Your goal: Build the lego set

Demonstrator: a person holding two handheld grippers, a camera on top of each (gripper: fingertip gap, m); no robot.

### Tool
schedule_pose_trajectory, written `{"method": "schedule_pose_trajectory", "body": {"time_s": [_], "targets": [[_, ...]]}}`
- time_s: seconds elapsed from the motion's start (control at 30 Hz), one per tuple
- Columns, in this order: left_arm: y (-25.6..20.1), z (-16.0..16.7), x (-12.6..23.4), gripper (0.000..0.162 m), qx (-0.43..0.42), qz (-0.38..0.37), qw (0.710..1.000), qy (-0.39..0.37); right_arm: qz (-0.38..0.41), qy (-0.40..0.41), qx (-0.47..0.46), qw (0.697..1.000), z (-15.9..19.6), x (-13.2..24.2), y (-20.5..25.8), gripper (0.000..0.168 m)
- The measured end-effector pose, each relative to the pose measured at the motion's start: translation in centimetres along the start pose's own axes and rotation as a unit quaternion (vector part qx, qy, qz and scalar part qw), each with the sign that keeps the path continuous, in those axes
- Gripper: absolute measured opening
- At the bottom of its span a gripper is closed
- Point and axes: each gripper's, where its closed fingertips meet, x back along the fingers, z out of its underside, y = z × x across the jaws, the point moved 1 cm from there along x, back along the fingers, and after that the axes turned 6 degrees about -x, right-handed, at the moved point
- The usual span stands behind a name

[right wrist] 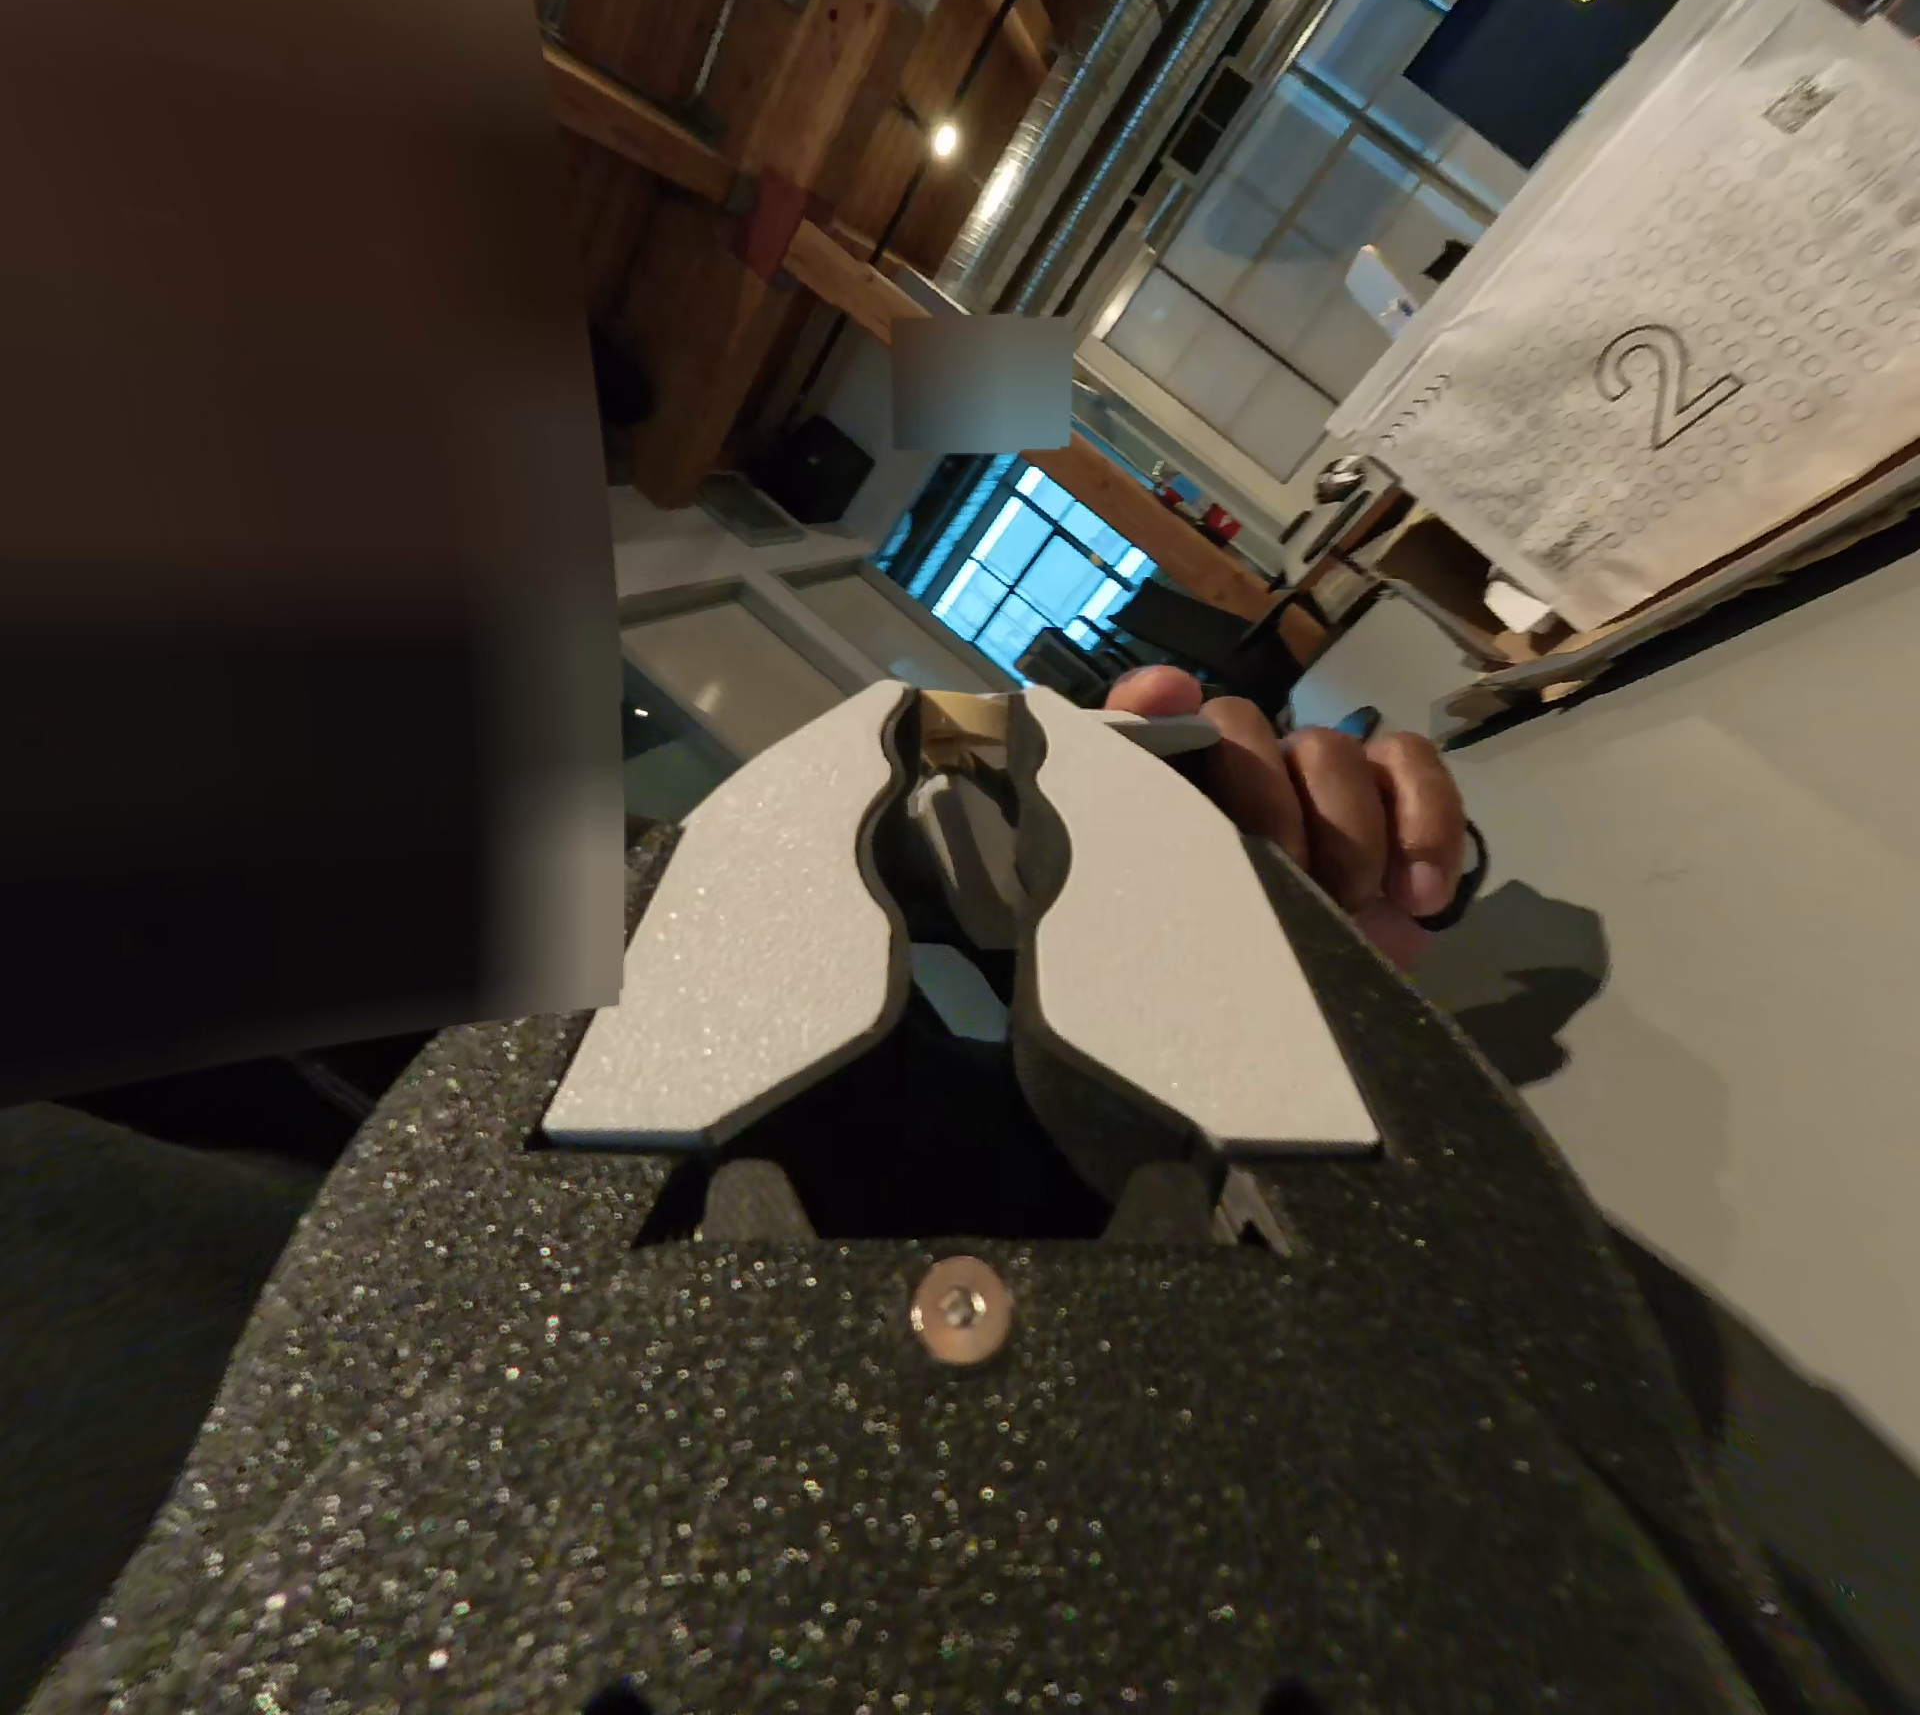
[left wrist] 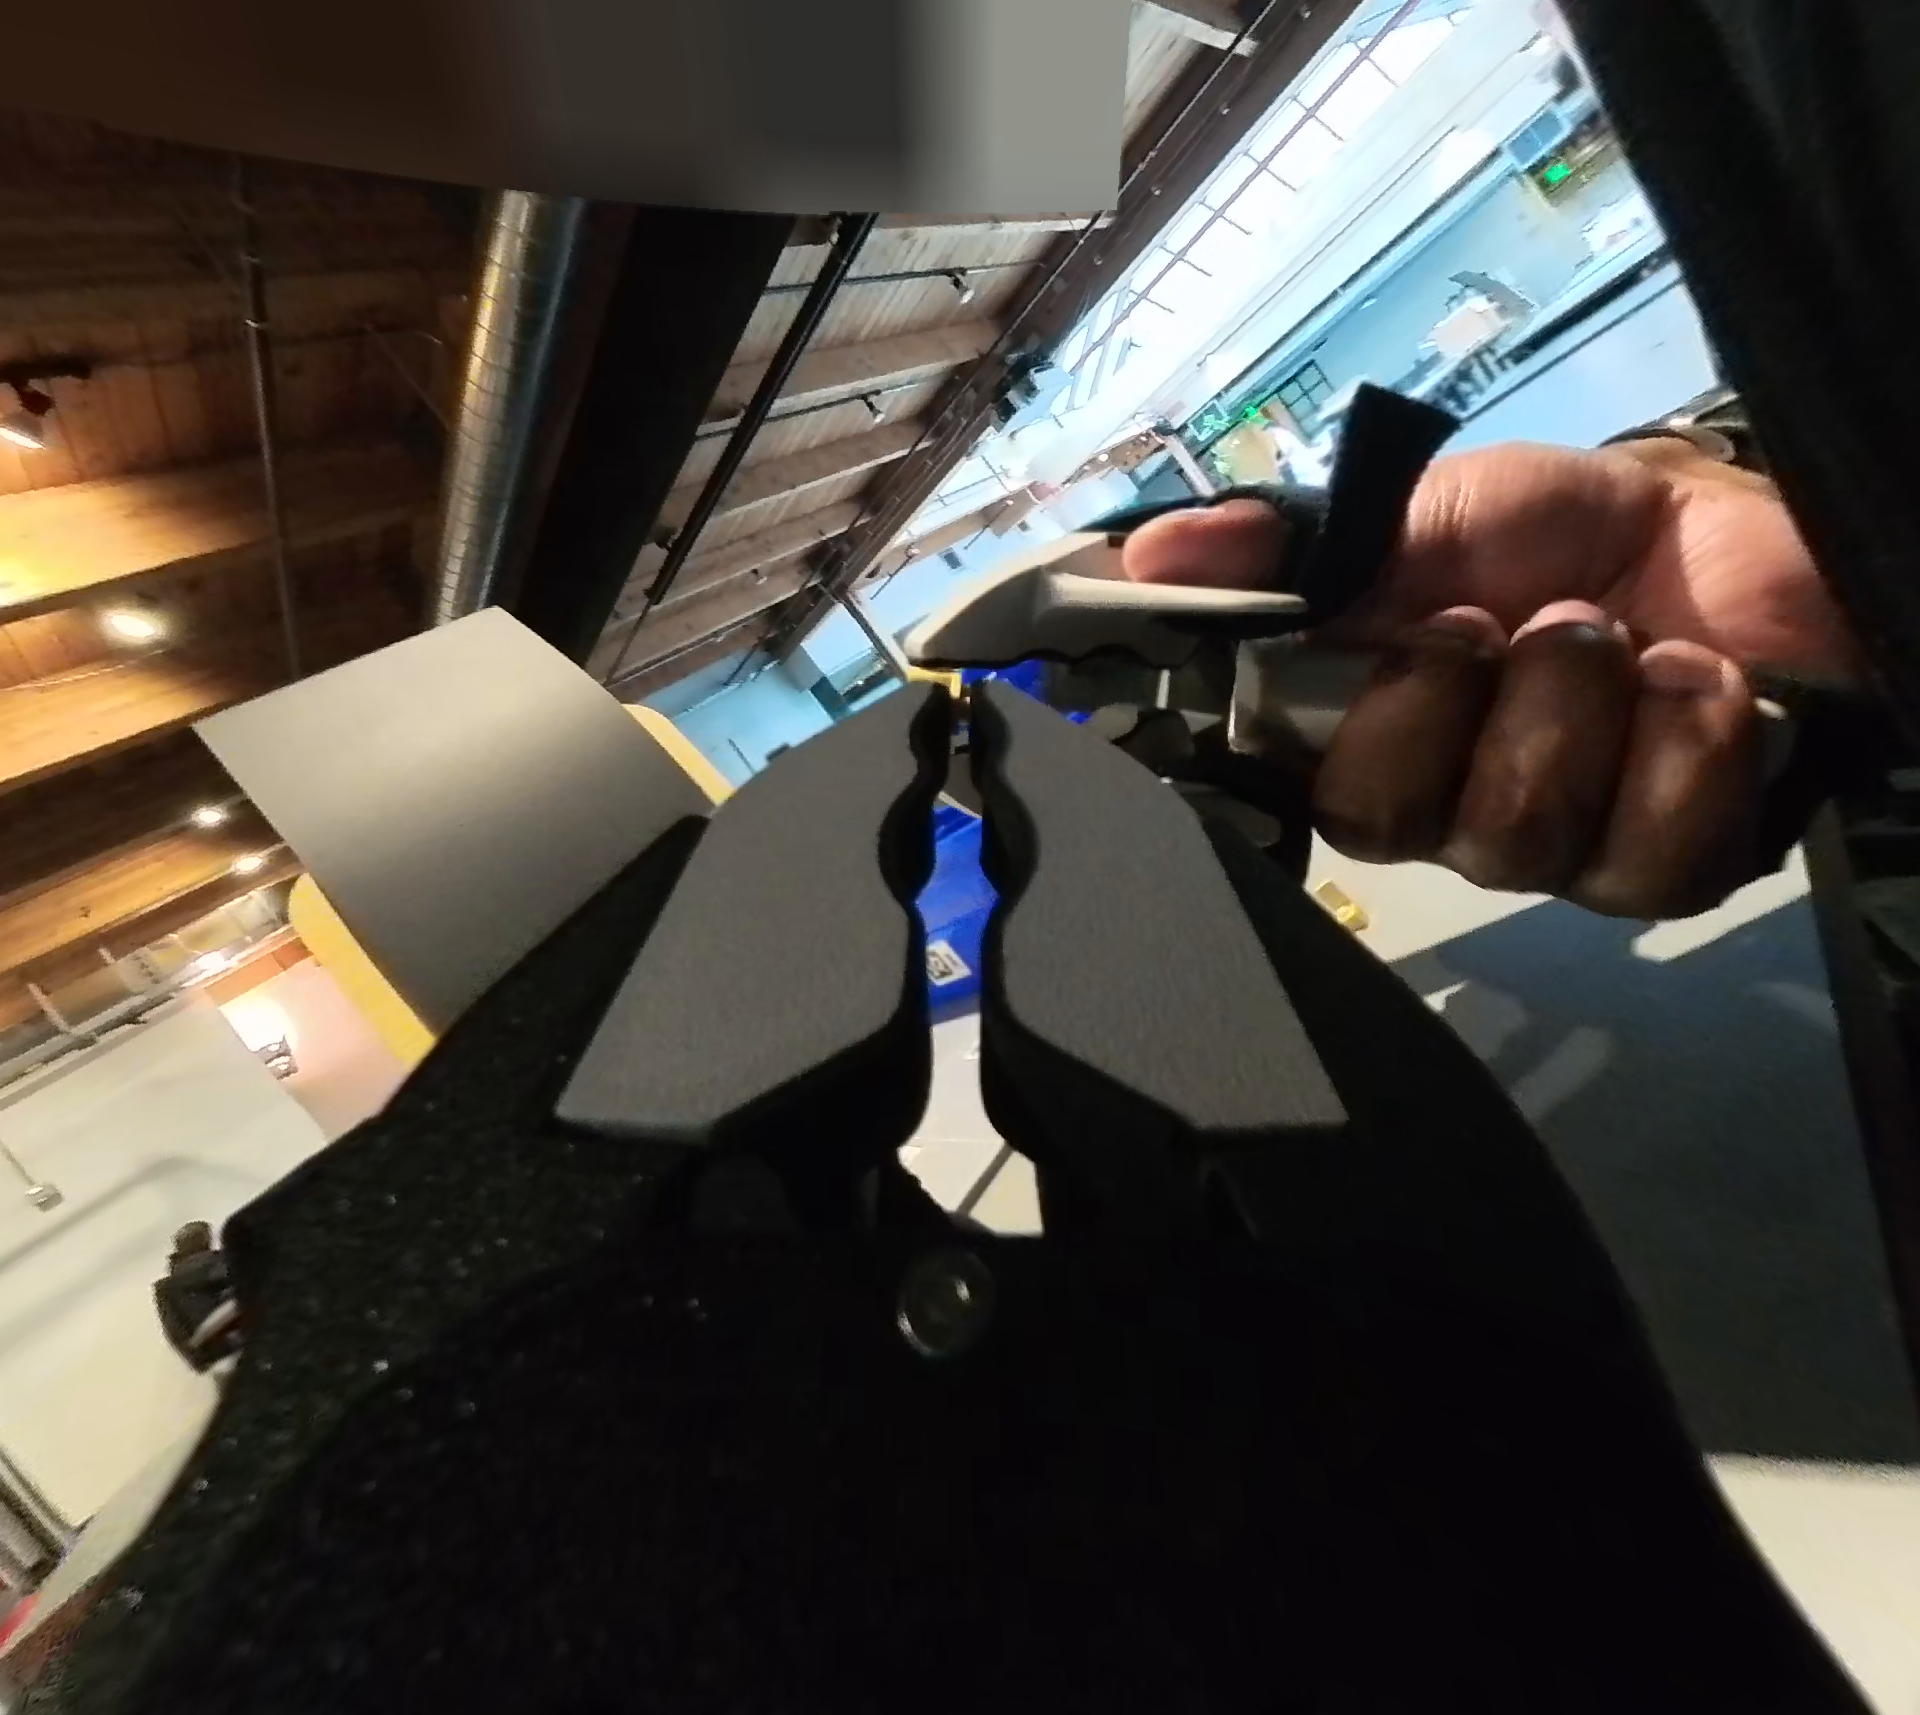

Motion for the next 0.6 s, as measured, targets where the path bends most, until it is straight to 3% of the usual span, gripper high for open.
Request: {"method": "schedule_pose_trajectory", "body": {"time_s": [0.6], "targets": [[-0.4,0.7,-1.0,0.002,0.036,0.002,0.999,0.028,0.027,-0.052,0.024,0.998,-0.5,1.0,-0.3,0.016]]}}
